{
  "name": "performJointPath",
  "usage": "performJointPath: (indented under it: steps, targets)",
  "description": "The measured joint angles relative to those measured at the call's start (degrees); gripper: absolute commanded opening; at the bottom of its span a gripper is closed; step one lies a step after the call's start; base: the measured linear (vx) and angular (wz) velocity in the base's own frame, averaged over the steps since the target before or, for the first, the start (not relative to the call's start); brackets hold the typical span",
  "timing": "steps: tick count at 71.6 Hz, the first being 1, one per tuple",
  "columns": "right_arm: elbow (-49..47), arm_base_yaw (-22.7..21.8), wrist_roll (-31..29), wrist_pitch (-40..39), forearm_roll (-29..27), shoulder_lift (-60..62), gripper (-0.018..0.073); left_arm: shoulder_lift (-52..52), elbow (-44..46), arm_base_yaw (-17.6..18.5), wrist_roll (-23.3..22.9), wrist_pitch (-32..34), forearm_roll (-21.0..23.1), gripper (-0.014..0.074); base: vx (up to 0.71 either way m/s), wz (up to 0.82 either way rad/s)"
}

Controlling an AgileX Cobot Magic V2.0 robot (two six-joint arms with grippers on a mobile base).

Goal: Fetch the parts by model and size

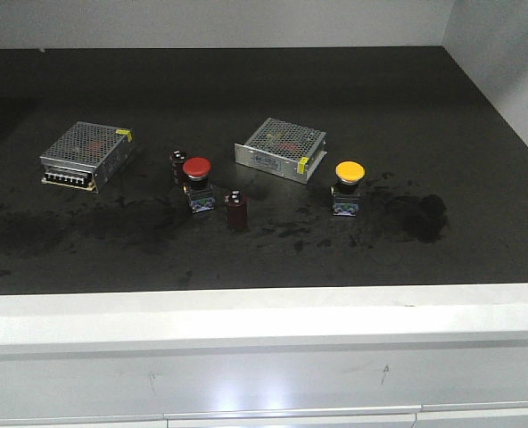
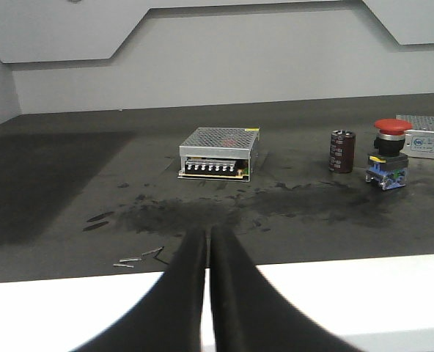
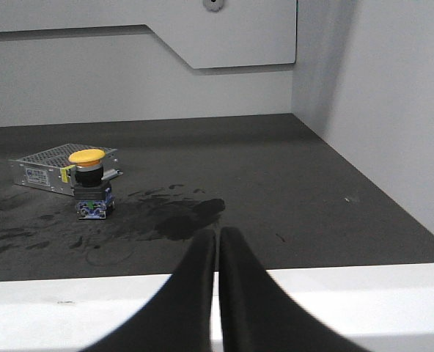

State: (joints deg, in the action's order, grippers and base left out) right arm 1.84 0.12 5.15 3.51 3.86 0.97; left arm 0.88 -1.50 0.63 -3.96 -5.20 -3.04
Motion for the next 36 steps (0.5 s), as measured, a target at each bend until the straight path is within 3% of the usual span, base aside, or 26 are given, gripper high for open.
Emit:
performJointPath:
  steps: [36]
  targets:
    - [0.00,0.00,0.00,0.00,0.00,0.00,-0.0005,0.00,0.00,0.00,0.00,0.00,0.00,0.0001,0.00,0.00]
